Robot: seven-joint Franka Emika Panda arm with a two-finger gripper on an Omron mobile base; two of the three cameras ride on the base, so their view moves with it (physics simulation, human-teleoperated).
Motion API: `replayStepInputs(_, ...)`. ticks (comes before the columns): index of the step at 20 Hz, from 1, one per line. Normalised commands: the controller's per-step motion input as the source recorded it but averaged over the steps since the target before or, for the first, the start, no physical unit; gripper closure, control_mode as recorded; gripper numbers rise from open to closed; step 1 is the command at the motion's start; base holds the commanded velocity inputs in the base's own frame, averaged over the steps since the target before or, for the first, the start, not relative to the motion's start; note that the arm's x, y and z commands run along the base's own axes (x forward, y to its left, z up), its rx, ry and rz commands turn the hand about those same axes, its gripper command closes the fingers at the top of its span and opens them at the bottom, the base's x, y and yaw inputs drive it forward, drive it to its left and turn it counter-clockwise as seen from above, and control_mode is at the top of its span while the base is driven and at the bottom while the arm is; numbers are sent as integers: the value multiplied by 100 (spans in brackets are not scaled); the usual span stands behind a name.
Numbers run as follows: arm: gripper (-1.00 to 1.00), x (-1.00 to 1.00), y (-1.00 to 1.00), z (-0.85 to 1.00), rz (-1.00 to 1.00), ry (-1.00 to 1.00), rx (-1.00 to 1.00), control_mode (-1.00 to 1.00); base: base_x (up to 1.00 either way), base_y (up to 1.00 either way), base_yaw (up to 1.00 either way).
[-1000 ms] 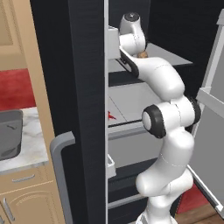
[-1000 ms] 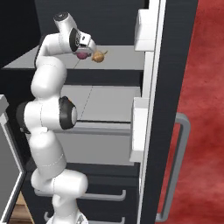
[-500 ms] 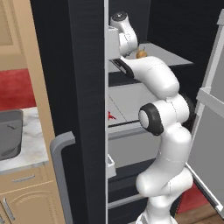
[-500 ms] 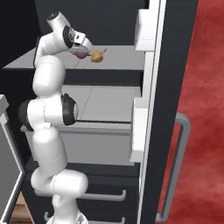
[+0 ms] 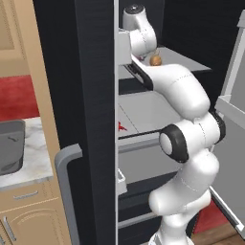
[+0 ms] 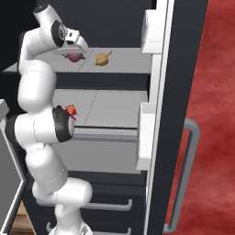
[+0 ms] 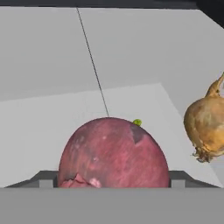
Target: Place one onion and one fish in each tupperware on the nearby counter, to pack two identical lunches.
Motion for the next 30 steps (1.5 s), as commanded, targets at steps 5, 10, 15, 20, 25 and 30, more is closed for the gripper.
replayStepInputs(5, 100, -100, -42, -35, 26, -27, 2, -100, 0, 0, 0)
replayStepInputs(10, 100, -100, -53, -9, 22, -24, 6, -100, 0, 0, 0)
replayStepInputs(15, 100, -100, -9, 32, 11, -6, 1, -100, 0, 0, 0)
replayStepInputs(20, 100, -100, -10, 14, 0, 4, 0, -100, 0, 0, 0)
replayStepInputs(25, 100, -100, -22, 0, 0, 5, 0, -100, 0, 0, 0)
replayStepInputs(30, 100, -60, -6, -8, 0, 8, 0, 100, -40, 0, 0)
